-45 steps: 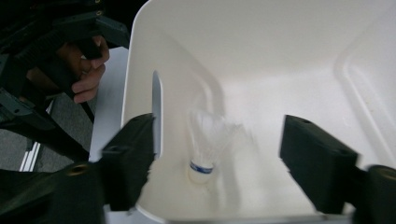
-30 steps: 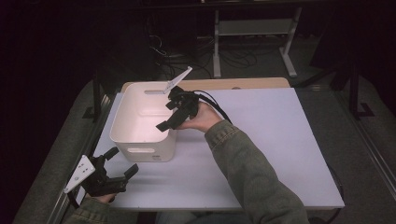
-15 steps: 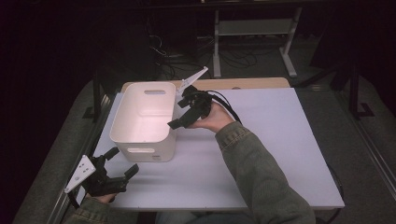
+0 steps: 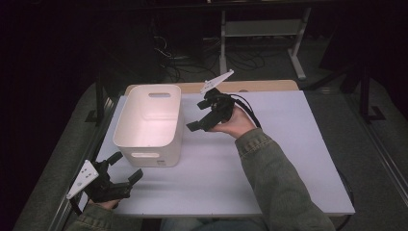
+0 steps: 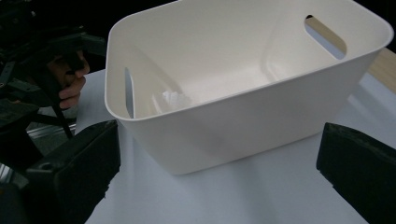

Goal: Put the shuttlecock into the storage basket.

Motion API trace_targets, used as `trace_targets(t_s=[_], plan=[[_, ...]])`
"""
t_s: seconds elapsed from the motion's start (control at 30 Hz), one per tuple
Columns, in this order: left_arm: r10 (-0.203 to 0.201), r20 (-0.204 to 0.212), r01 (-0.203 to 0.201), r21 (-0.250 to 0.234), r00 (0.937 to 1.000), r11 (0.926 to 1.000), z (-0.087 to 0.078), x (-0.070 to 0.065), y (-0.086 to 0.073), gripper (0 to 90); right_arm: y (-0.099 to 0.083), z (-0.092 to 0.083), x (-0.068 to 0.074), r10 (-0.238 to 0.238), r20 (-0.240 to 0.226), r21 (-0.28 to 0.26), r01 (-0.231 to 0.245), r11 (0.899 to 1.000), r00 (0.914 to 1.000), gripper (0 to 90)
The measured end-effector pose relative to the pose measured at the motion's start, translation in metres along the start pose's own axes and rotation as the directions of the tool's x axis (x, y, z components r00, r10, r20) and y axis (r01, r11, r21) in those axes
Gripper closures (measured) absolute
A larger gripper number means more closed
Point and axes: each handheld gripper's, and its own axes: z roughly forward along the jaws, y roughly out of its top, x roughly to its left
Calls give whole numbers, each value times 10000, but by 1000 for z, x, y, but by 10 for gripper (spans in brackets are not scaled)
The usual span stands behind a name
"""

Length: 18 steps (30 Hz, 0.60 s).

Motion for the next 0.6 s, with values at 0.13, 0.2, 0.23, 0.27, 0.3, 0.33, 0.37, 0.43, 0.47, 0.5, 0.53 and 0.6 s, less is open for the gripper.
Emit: trace_targets(t_s=[0.13, 0.2, 0.23, 0.27, 0.3, 0.33, 0.37, 0.43, 0.47, 0.5, 0.53, 0.6], plan=[[19, -5, -19, 9, 10000, 10000, 0, 0, 0, 0, -5, -10, 0, 210, 36, -155, -209, 9997, 9998, 0], [-16, 0, 16, 9, 10000, 10000, 0, 0, 0, 0, -8, -14, -1, 147, 78, -250, -145, 9996, 9999, 0], [-26, 1, 26, -14, 10000, 10000, 0, 0, 0, 0, -9, -16, 0, 212, 124, -274, -208, 9994, 9997, 0], [-5, 0, 5, -25, 10000, 10000, 0, 0, 0, 0, -10, -18, 0, 191, 153, -318, -186, 9993, 9997, 0], [-27, -6, 27, -34, 10000, 10000, 0, 0, 0, 0, -12, -20, 0, 364, 99, -402, -360, 9985, 9993, 0], [-16, -4, 16, -20, 10000, 10000, 0, 0, 0, 0, -13, -23, 1, 491, 94, -496, -485, 9976, 9988, 0], [22, 1, -22, 0, 10000, 10000, 0, 0, 0, 0, -15, -25, 0, 478, 165, -573, -467, 9973, 9987, 0], [-54, -2, 54, -59, 10000, 10000, 1, 0, 0, 0, -18, -29, -1, 488, 272, -723, -467, 9963, 9984, 0], [-85, -15, 85, -84, 10000, 9999, 1, 0, 0, 0, -20, -31, -1, 467, 303, -790, -442, 9959, 9984, 0], [-38, -37, 38, -33, 10000, 10000, 0, 0, 0, 0, -22, -33, -2, 449, 367, -859, -417, 9954, 9983, 0], [-3, -41, 3, 2, 10000, 10000, 0, 0, 0, 0, -24, -35, -1, 483, 358, -902, -449, 9949, 9982, 0], [32, -30, -32, 3, 10000, 10000, 1, 0, 0, 0, -28, -38, -1, 435, 465, -969, -388, 9945, 9980, 0]])
